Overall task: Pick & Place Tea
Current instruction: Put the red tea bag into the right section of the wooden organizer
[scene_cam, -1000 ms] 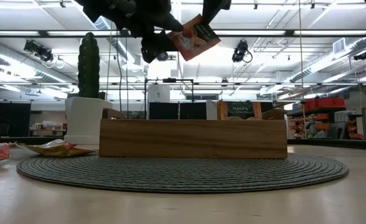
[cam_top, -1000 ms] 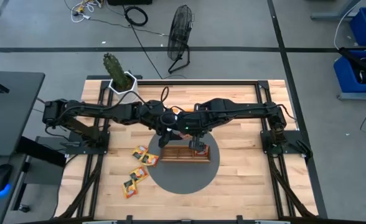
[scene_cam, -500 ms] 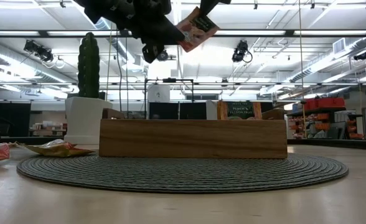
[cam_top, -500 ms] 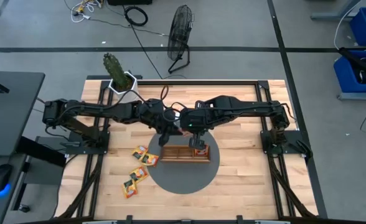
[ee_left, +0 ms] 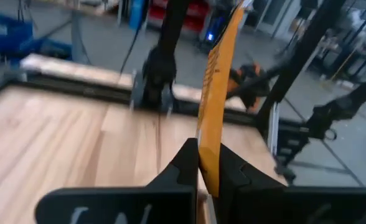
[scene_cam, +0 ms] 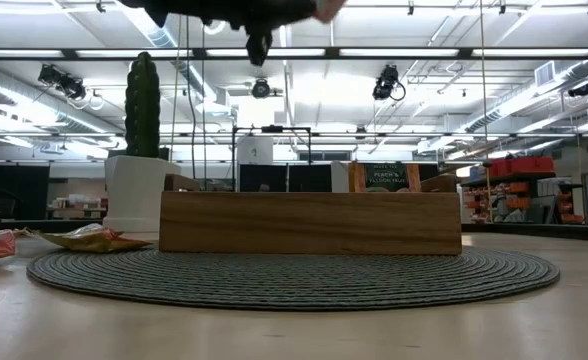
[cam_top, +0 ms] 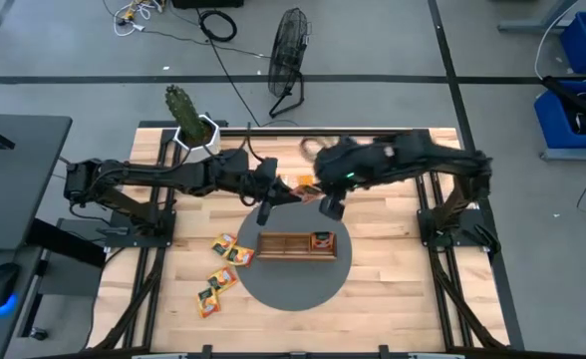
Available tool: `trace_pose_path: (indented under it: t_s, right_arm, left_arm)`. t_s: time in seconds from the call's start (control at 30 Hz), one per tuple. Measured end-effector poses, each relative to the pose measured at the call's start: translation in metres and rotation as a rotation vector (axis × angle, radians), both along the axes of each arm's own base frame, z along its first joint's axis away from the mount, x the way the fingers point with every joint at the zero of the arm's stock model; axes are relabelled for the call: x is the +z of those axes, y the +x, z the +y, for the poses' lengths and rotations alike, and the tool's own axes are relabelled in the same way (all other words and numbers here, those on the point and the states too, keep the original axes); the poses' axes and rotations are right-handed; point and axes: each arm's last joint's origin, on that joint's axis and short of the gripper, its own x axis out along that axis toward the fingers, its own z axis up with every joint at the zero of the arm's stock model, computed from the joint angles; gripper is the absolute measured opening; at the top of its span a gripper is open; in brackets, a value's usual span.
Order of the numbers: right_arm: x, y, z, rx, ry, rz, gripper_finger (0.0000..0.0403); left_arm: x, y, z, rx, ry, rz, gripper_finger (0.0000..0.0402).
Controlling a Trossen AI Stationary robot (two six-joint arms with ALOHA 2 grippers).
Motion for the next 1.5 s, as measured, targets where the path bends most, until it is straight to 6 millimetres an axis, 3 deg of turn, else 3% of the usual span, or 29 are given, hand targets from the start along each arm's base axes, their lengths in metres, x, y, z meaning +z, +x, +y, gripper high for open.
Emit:
trace_pose_path:
  t_s: [0.17,0.27,0.73,1.07,1.3,1.5]
  right_arm:
    - [0.019,-0.020,-0.003,-0.021,-0.015,-0.089,0.0155]
    - [0.022,-0.023,-0.003,0.000,0.010,-0.104,0.0167]
    - [-0.002,0.007,0.001,0.044,0.056,-0.021,0.0168]
    - [-0.002,0.008,-0.006,0.037,0.087,-0.013,0.0114]
    - [-0.003,0.008,-0.008,0.049,0.091,-0.007,0.0010]
    - [-0.004,0.004,-0.008,0.038,0.094,0.027,0.0004]
  left_arm:
    - [0.005,-0.001,0.001,0.025,0.013,-0.043,0.0016]
    - [0.007,-0.001,0.001,0.034,0.008,-0.052,0.0016]
    - [0.007,-0.001,0.001,0.036,0.008,-0.062,0.0016]
    - [0.009,-0.002,0.001,0.034,0.009,-0.067,0.0016]
    - [0.009,-0.002,0.000,0.031,0.008,-0.069,0.0024]
    - [0.008,-0.002,0.001,0.032,0.013,-0.063,0.0039]
